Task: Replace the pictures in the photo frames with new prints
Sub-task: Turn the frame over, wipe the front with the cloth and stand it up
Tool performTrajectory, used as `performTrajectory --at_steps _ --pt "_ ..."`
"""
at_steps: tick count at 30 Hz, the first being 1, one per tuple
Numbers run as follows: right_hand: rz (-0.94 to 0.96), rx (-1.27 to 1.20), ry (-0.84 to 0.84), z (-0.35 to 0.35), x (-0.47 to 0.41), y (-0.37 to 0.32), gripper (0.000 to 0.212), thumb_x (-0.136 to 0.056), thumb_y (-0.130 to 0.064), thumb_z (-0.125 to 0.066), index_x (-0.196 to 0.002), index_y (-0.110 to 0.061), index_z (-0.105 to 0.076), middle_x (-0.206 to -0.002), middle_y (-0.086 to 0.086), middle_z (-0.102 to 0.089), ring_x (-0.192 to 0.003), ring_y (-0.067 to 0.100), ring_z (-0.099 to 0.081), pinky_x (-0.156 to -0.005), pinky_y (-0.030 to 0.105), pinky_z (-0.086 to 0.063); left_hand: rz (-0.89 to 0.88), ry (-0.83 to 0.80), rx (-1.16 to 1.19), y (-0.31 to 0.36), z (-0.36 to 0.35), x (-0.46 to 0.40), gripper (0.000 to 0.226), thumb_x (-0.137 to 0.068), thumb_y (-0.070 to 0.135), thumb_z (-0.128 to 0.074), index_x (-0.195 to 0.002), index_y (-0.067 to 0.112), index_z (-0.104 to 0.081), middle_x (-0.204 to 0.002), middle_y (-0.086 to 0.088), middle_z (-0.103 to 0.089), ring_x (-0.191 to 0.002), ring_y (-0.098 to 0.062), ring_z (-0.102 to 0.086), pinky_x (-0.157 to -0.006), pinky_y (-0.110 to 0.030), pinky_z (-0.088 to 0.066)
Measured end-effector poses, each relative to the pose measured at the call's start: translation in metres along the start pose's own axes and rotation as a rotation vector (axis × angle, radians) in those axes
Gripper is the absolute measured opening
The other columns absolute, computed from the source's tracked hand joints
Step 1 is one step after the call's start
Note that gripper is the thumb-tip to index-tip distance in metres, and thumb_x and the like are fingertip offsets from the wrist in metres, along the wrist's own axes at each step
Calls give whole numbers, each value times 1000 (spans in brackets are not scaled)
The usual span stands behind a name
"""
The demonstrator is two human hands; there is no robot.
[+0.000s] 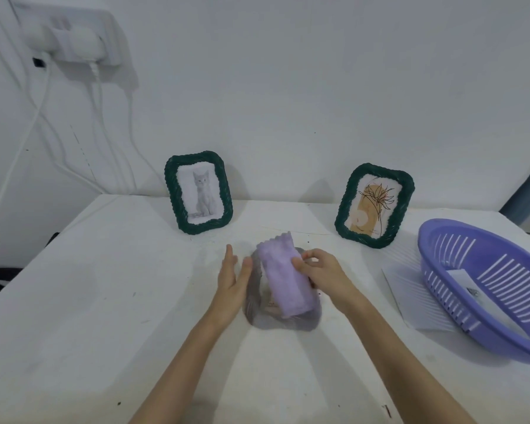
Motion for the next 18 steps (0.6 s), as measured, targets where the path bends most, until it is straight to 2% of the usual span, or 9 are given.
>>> performTrajectory --at_steps 2,4,5,7,10,12,14,16,18 --pt "-6 -189 30 -10 1 4 16 -86 -19 -64 -94 -14 -51 -76 6 -62 -66 14 -59 -51 20 -46 -10 -55 158 4 -10 1 72 -91 43 -42 -144 38 6 -140 15 -33 -128 -3 -35 -108 -21 -23" --pt "-11 -303 9 -22 2 6 27 -85 -17 -65 -105 -11 -49 -83 9 -67 -73 20 -65 -57 27 -53 -48 -64 222 5 -14 1 84 -85 32 -59 -141 49 2 -134 6 -49 -117 -12 -55 -102 -34 -44" --pt "-11 -325 -4 -27 1 7 29 -85 -17 -65 -108 -10 -49 -88 11 -68 -76 23 -66 -61 31 -55 -80 -45 227 4 -11 0 85 -84 22 -63 -139 52 -5 -130 5 -52 -112 -14 -59 -92 -34 -52" --pt "1 -326 -5 -30 0 7 23 -86 -15 -63 -106 -9 -52 -93 13 -66 -72 23 -65 -59 32 -55 -147 -11 237 6 1 -1 79 -84 7 -62 -134 52 -21 -127 5 -54 -111 -15 -60 -80 -26 -56" --pt "32 -134 171 -6 -7 16 11 -89 -14 -59 -99 -10 -58 -91 10 -62 -65 19 -57 -53 25 -49 -169 69 78 4 38 -6 60 -85 -6 -55 -129 33 -41 -138 1 -48 -120 -14 -49 -82 -12 -49" --pt "13 123 325 17 -12 30 19 -89 -15 -58 -106 -8 -59 -95 7 -61 -76 20 -56 -65 29 -48 -49 96 -62 -11 73 -8 51 -89 -2 -52 -133 20 -43 -143 -6 -42 -121 -14 -44 -93 -17 -41" --pt "-22 250 366 28 -14 44 27 -89 -14 -56 -114 -5 -57 -104 11 -61 -86 20 -54 -75 28 -44 101 65 -275 -32 96 -9 51 -94 20 -50 -141 18 -32 -150 -7 -31 -131 -20 -35 -108 -29 -28" --pt "-37 286 362 29 -15 54 29 -88 -11 -57 -116 -3 -57 -111 16 -59 -89 22 -55 -79 27 -42 220 13 -727 -50 103 -8 65 -91 51 -40 -146 25 -15 -157 -4 -7 -143 -28 -13 -114 -39 -13" --pt "-31 294 366 27 -17 57 29 -87 -10 -57 -115 -1 -58 -113 18 -58 -93 27 -58 -84 31 -46 251 -13 -1057 -58 99 -6 70 -90 62 -28 -146 33 3 -155 -1 19 -144 -31 12 -115 -45 2"
Point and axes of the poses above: each hand's wrist, its own x-axis away from the middle knuckle, its own z-axis out of the back of the hand, y = z × x, the point moved 5 cm from there along -x, towards the middle knuckle
